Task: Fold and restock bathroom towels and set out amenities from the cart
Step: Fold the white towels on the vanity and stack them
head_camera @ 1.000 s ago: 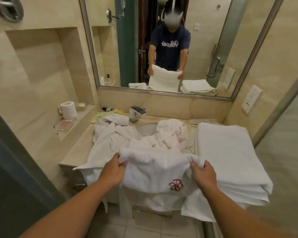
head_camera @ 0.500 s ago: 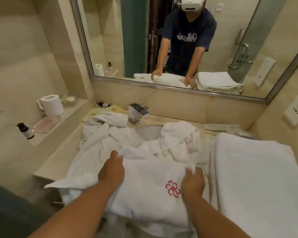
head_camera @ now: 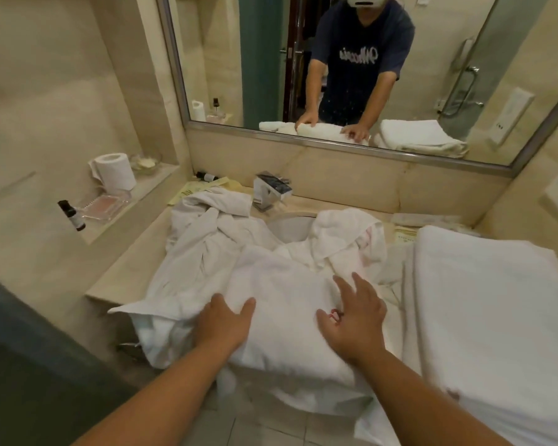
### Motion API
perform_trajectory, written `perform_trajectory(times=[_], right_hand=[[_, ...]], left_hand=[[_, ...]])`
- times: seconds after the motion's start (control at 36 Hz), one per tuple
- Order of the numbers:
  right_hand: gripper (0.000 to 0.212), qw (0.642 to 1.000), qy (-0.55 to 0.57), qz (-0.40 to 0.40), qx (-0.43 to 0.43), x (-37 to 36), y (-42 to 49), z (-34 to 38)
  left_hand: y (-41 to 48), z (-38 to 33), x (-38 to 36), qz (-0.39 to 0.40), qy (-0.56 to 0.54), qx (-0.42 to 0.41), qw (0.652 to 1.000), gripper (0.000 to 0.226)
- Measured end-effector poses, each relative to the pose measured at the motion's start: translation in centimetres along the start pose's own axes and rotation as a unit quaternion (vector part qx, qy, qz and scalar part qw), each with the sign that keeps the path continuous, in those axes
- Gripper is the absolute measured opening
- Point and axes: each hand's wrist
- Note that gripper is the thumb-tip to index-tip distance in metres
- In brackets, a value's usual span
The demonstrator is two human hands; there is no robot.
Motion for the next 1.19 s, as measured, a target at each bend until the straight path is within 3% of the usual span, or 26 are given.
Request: perform_trajectory(times=[0.08,0.17,0.22,0.33,0.44,0.53,0.64,0.81,0.94,1.06,1.19], right_hand=[[0.076,0.993,-0.027,0.097,0.055,-0.3,0.7,2.2],[0.076,0.982,-0.002,0.18,0.047,-1.4,1.6,3.5],[0.081,0.979,0.011,0.201,0.034,-1.9,2.3,3.6],[0.115,0.979,0.065,0.192,0.019,-0.5,4.6,3.6],[0.145,0.945,0.242,0.22,0.003,4.0,8.6,2.7],[0.124,0.886,0.375,0.272,0.017,8.1,11.7,2.8],[0.093,0.822,0.45,0.349,-0.007,13.0,14.4,2.3],[0.069,0.777,0.501,0.381,-0.006,18.7,15.6,2.0],[0.068,0.764,0.574,0.292,-0.05,20.9,14.6,2.2],[0.057,0.759,0.617,0.168,-0.122,23.3,13.2,2.1],[0.063,0.758,0.625,0.044,-0.18,27.1,11.7,1.5]], left_hand=[[-0.7,0.5,1.1,0.064,-0.083,0.046,0.993,0.092],[-0.2,0.7,2.6,0.179,-0.173,0.095,0.964,0.101],[-0.3,0.8,3.4,0.241,-0.188,0.077,0.949,0.109],[-0.3,-0.5,4.8,0.291,-0.158,0.025,0.943,0.101],[-1.7,-4.6,7.7,0.331,-0.1,-0.036,0.938,0.074],[-2.3,-8.5,10.1,0.352,-0.063,-0.106,0.928,0.06],[-3.3,-14.0,13.7,0.385,-0.003,-0.189,0.903,0.054],[-3.4,-20.8,17.7,0.412,0.105,-0.303,0.853,0.065],[-3.4,-25.6,19.9,0.42,0.132,-0.355,0.825,0.066],[-3.2,-29.7,20.3,0.338,0.131,-0.384,0.849,0.051],[-4.6,-33.3,19.1,0.246,0.084,-0.434,0.863,0.032]])
Point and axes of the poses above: each hand's wrist, its own y-axis towards the middle knuckle, its own x-axis out of the back of the hand, z = x × y, and after that the axes turned 14 degrees about x, right-handed
